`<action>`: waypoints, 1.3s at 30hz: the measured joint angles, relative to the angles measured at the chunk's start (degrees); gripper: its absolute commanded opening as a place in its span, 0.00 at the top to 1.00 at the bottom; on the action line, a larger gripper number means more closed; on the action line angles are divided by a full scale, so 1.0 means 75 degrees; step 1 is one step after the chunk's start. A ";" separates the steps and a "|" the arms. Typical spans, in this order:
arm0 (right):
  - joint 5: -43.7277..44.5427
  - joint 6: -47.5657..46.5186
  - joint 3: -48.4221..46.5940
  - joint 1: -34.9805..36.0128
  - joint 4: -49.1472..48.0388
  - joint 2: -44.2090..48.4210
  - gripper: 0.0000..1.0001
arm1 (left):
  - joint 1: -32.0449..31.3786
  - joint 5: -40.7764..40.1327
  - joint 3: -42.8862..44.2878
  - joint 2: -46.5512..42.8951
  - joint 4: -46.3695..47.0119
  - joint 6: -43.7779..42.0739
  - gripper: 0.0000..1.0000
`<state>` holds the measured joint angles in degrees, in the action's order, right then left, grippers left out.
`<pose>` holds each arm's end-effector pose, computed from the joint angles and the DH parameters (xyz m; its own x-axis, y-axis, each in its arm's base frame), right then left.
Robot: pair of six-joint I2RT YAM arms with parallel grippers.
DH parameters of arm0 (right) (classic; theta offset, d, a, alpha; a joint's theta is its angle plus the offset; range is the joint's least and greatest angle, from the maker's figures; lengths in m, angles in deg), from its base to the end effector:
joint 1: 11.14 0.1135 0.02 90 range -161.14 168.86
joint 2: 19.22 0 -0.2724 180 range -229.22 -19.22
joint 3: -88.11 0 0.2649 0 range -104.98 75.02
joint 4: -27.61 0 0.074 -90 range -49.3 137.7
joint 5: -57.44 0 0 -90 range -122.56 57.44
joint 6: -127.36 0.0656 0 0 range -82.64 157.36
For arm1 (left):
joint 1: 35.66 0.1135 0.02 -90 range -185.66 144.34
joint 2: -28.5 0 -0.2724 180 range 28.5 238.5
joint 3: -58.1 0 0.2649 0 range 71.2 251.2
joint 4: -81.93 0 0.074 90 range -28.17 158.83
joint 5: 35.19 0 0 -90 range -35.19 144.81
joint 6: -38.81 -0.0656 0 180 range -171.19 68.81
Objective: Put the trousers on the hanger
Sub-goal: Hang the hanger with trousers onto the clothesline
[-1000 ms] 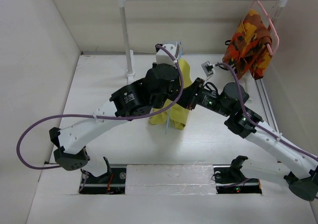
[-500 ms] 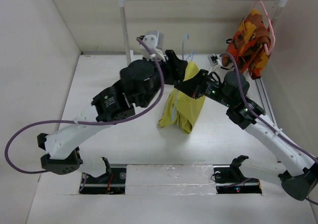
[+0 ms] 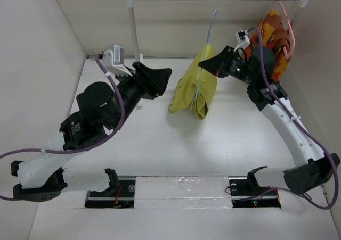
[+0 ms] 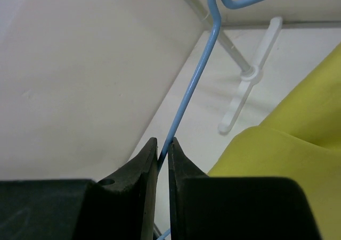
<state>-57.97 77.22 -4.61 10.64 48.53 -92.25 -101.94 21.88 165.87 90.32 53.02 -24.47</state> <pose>0.2896 0.1460 0.4604 -0.4854 0.4295 -0.7615 -0.5503 0.5268 0.6478 0.1127 -0.1678 0.5818 -0.1462 -0.6054 -0.7824 0.5526 0.6060 -0.5722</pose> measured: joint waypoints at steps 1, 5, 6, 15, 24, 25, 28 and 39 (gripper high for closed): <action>-0.0099 -0.0006 -0.0210 -0.0160 0.0012 -0.0175 1.00 | 0.0000 -0.0015 -0.0262 -0.0108 0.0003 0.0105 0.56; -0.0192 -0.0117 -0.1046 -0.0673 0.0111 -0.0935 1.00 | 0.0000 -0.0023 -0.1233 -0.0338 -0.0122 0.0501 0.56; -0.0184 -0.0181 -0.1236 -0.0749 0.0122 -0.1113 1.00 | 0.0000 -0.0012 -0.1469 -0.0347 -0.0204 0.0606 0.56; -0.0140 -0.0393 -0.2789 -0.1632 0.0265 -0.2460 1.00 | 0.0000 0.0195 -0.2833 -0.0685 -0.0466 0.1390 0.56; -0.0335 -0.0221 -0.2958 -0.2667 0.0262 -0.2766 1.00 | 0.0000 0.0198 -0.3366 -0.0997 -0.0510 0.1821 0.55; -0.0382 -0.0207 -0.2923 -0.2760 0.0227 -0.2766 1.00 | 0.0000 0.0198 -0.3398 -0.0997 -0.0513 0.1853 0.55; -0.0504 -0.0187 -0.2693 -0.2920 0.0079 -0.2763 0.79 | 0.0000 0.0198 -0.3456 -0.0994 -0.0542 0.1912 0.52; -0.0621 -0.0857 -0.1816 -0.3153 -0.0221 -0.2110 0.32 | 0.0000 -0.0032 -0.3462 -0.0994 -0.0699 0.1941 0.16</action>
<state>-62.62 70.79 -18.23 -13.01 46.87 -108.08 -101.94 21.64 139.90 82.87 47.77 -9.91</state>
